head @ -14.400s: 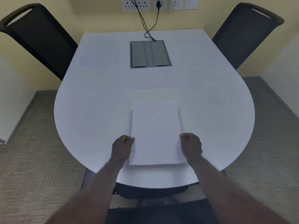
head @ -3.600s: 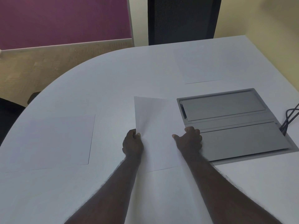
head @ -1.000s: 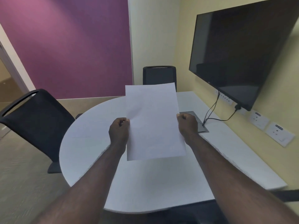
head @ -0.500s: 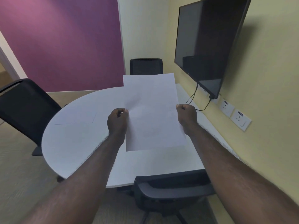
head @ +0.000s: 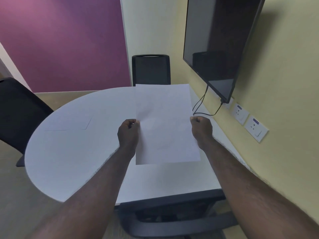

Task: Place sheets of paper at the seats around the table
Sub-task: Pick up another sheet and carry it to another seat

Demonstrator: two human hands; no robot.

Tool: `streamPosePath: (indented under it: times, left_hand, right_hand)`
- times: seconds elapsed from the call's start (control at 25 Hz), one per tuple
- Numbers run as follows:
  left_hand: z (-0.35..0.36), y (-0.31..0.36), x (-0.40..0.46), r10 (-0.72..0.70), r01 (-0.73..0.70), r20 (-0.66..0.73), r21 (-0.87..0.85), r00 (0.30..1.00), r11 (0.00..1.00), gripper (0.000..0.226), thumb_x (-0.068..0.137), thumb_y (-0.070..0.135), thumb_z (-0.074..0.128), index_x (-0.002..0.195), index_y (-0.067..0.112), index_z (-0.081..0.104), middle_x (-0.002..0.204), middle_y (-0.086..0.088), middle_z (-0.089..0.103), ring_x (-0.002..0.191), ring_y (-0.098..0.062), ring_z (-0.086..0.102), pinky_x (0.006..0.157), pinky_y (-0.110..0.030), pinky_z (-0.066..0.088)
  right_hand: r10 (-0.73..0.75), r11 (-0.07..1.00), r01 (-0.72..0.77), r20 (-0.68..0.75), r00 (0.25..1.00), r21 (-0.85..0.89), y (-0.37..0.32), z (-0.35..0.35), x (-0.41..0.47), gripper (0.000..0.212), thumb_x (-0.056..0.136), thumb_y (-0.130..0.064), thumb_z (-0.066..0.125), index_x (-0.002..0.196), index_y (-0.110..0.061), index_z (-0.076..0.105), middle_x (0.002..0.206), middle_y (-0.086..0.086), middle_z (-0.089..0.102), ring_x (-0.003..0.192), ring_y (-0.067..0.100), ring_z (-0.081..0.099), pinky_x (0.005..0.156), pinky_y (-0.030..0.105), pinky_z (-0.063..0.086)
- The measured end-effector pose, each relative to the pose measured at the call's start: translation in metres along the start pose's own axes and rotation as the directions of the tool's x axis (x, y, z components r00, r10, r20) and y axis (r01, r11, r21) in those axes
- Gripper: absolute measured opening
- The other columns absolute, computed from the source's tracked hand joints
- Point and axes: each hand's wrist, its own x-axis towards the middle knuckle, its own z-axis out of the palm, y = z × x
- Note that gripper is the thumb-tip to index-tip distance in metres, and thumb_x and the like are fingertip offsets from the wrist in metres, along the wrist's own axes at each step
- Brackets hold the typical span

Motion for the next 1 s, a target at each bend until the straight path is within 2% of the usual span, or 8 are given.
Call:
streamPosePath:
  times: [0.2,0.32,0.52,0.68,0.84,1.0]
  left_hand:
    - [0.026,-0.021,0.02,-0.039,0.039,0.004,0.015,0.999,0.999,0.012,0.086,0.028,0.059,0.09,0.02,0.067,0.096,-0.003,0.068,0.079,-0.016,0.059,0.072,-0.033,0.049]
    - [0.036,-0.027,0.028,-0.05,0.05,-0.002,0.025,0.999,0.998,0.009,0.085,0.028,0.059,0.086,0.023,0.066,0.094,-0.003,0.067,0.078,-0.017,0.058,0.069,-0.031,0.048]
    - [0.051,-0.041,0.034,-0.1,0.1,-0.008,0.052,0.995,0.994,0.013,0.086,0.028,0.059,0.091,0.02,0.068,0.103,-0.009,0.069,0.079,-0.017,0.059,0.073,-0.035,0.05]
    - [0.061,-0.056,0.033,-0.131,0.131,-0.007,0.065,0.991,0.989,0.011,0.087,0.026,0.059,0.09,0.019,0.067,0.097,-0.009,0.067,0.08,-0.02,0.058,0.073,-0.036,0.049]
    - [0.07,-0.07,0.034,-0.148,0.148,-0.015,0.085,0.989,0.985,0.011,0.088,0.026,0.058,0.089,0.019,0.067,0.092,-0.006,0.065,0.08,-0.02,0.058,0.072,-0.035,0.048]
    - [0.08,-0.09,0.042,-0.182,0.185,-0.03,0.126,0.983,0.975,0.012,0.089,0.026,0.058,0.091,0.018,0.067,0.093,-0.005,0.067,0.081,-0.02,0.059,0.072,-0.035,0.048]
  right_hand:
    - [0.01,1.0,-0.009,0.018,1.0,-0.03,0.015,0.007,0.032,0.044,0.095,-0.027,0.051,0.055,-0.027,0.033,0.059,-0.009,0.031,0.071,0.022,0.034,0.073,0.038,0.03]
    - [0.02,0.999,-0.019,0.033,0.999,-0.04,0.023,0.011,0.045,0.044,0.095,-0.026,0.051,0.054,-0.025,0.033,0.058,-0.008,0.031,0.069,0.022,0.034,0.071,0.039,0.03]
    - [0.05,0.997,-0.047,0.044,0.998,-0.061,0.037,0.014,0.062,0.046,0.094,-0.025,0.051,0.053,-0.027,0.031,0.057,-0.008,0.031,0.069,0.022,0.033,0.071,0.039,0.029]
    - [0.086,0.993,-0.081,0.057,0.995,-0.085,0.054,0.017,0.072,0.046,0.094,-0.026,0.052,0.052,-0.023,0.033,0.057,-0.006,0.034,0.071,0.024,0.035,0.072,0.039,0.03]
    - [0.119,0.99,-0.11,0.099,0.988,-0.093,0.073,0.021,0.084,0.041,0.094,-0.026,0.052,0.056,-0.017,0.041,0.06,0.001,0.044,0.071,0.026,0.041,0.074,0.039,0.037]
    - [0.153,0.983,-0.138,0.118,0.981,-0.124,0.094,0.032,0.1,0.045,0.094,-0.026,0.052,0.053,-0.021,0.036,0.057,-0.004,0.037,0.07,0.025,0.037,0.073,0.038,0.032]
